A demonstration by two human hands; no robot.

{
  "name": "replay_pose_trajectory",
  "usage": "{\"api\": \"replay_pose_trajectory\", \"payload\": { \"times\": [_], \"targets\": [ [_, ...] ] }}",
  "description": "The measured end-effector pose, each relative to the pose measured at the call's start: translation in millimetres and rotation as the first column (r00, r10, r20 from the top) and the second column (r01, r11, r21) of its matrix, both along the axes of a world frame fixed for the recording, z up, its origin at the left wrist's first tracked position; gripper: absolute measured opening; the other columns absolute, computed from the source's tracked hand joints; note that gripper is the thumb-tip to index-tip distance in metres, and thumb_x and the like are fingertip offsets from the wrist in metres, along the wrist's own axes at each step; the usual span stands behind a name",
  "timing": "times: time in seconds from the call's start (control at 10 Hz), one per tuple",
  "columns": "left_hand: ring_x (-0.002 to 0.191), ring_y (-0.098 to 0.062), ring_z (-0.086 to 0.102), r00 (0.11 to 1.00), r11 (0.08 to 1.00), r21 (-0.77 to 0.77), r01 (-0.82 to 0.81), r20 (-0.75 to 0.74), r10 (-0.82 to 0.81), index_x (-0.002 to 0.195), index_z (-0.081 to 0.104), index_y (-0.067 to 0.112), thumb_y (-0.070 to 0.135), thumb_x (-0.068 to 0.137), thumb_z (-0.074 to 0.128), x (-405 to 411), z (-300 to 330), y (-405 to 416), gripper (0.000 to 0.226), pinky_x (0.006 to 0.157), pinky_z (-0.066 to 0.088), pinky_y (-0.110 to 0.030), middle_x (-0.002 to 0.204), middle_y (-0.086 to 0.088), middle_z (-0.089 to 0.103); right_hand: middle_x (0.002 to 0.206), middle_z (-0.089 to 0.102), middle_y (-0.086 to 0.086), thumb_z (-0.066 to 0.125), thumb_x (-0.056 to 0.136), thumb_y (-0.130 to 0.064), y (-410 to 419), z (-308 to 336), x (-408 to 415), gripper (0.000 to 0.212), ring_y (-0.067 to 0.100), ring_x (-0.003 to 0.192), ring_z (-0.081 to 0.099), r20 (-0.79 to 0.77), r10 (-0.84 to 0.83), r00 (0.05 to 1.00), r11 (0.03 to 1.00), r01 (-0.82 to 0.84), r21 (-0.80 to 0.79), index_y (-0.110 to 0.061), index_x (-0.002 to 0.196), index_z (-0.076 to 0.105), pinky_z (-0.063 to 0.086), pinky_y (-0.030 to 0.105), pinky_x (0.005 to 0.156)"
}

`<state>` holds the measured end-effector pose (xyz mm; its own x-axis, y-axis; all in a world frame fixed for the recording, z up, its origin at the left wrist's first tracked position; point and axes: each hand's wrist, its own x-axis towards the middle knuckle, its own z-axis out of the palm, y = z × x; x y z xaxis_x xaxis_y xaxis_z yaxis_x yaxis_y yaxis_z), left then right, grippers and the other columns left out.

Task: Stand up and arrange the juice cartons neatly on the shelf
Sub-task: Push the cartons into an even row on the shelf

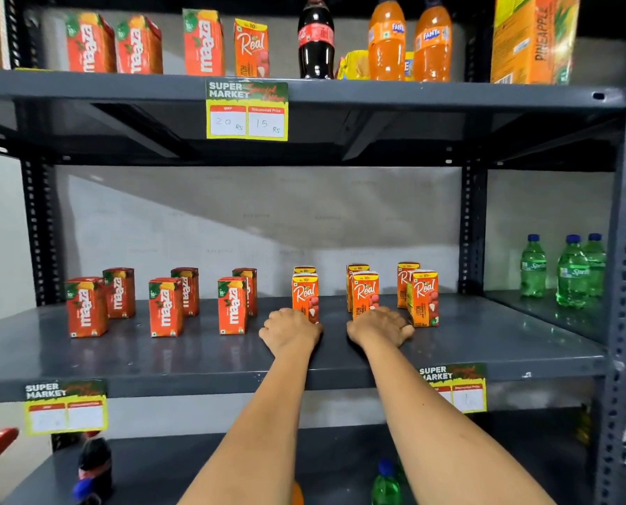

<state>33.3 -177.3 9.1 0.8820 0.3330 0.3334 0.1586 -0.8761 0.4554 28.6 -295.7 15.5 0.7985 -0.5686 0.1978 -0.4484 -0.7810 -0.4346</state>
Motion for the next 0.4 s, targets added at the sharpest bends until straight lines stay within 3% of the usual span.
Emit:
{"api": "replay_pose_trajectory", "payload": {
  "times": [0.4],
  "targets": [
    [0.119,-0.028,0.046,0.996,0.997,-0.035,0.065,-0.056,-0.067,0.131,0.039,0.002,0.061,0.076,0.059,-16.6,2.5,11.8,0.083,0.098,0.039,-0.036,0.129,-0.014,0.047,0.146,0.034,0.015,0.048,0.085,-0.060,6.0,0.1,-16.6,0.082,0.030,0.131,0.033,-0.086,-0.015,0.996,1.000,0.014,-0.013,-0.005,0.143,0.029,0.030,0.042,0.103]
  ]
}}
